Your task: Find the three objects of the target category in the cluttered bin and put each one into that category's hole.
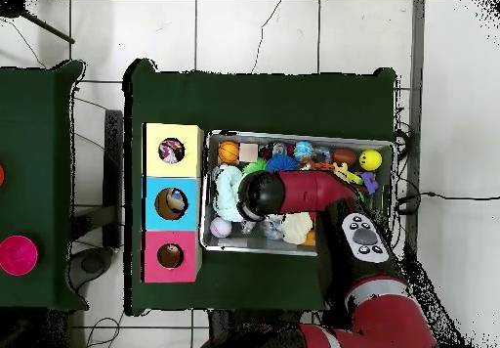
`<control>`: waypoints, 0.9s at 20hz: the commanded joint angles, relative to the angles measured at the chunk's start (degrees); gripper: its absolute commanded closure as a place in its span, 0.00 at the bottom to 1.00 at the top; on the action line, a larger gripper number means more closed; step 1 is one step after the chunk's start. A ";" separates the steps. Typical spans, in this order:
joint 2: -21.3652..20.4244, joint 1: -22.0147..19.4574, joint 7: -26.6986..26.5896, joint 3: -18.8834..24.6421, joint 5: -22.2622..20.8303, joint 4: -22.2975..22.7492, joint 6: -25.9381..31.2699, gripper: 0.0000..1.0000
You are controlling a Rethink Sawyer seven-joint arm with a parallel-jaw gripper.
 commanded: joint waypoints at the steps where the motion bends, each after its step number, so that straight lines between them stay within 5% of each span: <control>1: 1.37 -0.93 -3.34 0.38 -2.26 -1.35 0.21 0.00; 10: -5.45 2.71 2.81 -0.46 0.51 5.81 -0.83 0.00; 18: -9.28 3.41 2.87 -0.25 3.58 7.92 2.54 0.00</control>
